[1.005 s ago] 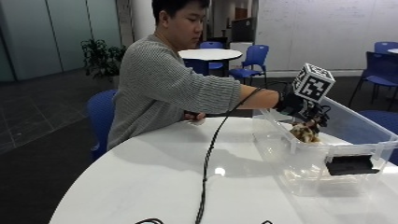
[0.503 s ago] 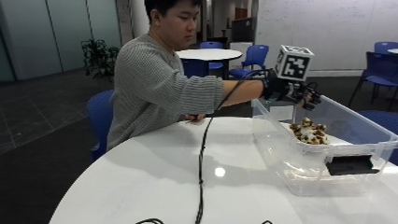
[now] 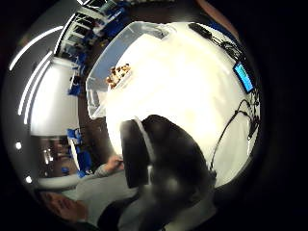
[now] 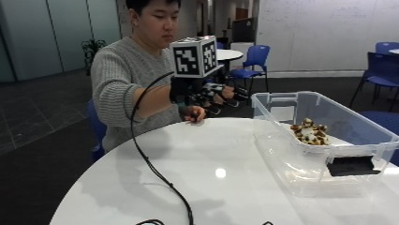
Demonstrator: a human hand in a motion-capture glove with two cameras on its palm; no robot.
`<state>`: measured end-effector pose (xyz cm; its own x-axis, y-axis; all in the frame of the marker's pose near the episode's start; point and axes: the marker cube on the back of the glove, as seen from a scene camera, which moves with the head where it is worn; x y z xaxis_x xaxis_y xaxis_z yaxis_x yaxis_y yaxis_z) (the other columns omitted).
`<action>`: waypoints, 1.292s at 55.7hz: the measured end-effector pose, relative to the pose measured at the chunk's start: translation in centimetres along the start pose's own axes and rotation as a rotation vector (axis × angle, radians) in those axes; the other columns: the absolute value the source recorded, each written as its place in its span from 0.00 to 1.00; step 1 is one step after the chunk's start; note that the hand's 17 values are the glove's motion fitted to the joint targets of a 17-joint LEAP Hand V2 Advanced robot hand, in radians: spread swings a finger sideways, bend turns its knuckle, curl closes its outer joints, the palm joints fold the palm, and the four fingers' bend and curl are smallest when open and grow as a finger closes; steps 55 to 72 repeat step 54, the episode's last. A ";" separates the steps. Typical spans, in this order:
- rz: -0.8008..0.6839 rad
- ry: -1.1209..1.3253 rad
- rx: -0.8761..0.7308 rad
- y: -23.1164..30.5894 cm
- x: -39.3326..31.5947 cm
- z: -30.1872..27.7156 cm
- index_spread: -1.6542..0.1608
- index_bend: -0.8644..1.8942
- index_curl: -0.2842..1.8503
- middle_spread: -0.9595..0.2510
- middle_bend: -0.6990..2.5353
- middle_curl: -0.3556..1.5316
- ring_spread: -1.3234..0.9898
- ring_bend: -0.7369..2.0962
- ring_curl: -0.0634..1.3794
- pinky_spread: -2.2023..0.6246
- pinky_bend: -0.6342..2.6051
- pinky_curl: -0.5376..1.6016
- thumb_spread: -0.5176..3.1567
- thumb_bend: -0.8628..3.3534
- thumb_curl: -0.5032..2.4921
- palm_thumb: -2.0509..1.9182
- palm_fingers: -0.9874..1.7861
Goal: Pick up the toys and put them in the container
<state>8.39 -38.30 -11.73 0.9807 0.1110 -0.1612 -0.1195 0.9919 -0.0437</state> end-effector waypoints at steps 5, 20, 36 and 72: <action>-0.026 0.002 0.033 3.1 -0.1 0.2 0.71 0.37 0.27 0.67 0.26 0.37 0.54 0.33 0.27 0.80 0.45 0.39 0.48 0.19 0.22 0.49 0.32; -0.130 -0.071 0.115 20.9 -4.8 6.3 0.71 0.38 0.28 0.67 0.27 0.36 0.55 0.32 0.27 0.80 0.44 0.39 0.49 0.19 0.21 0.49 0.33; -0.176 -0.002 0.100 33.9 -10.2 15.7 0.70 0.39 0.30 0.66 0.27 0.36 0.54 0.33 0.26 0.80 0.42 0.39 0.52 0.20 0.21 0.50 0.36; -0.174 -0.038 0.043 34.1 -10.4 17.0 0.70 0.39 0.32 0.66 0.27 0.37 0.54 0.33 0.27 0.80 0.41 0.40 0.53 0.20 0.21 0.51 0.36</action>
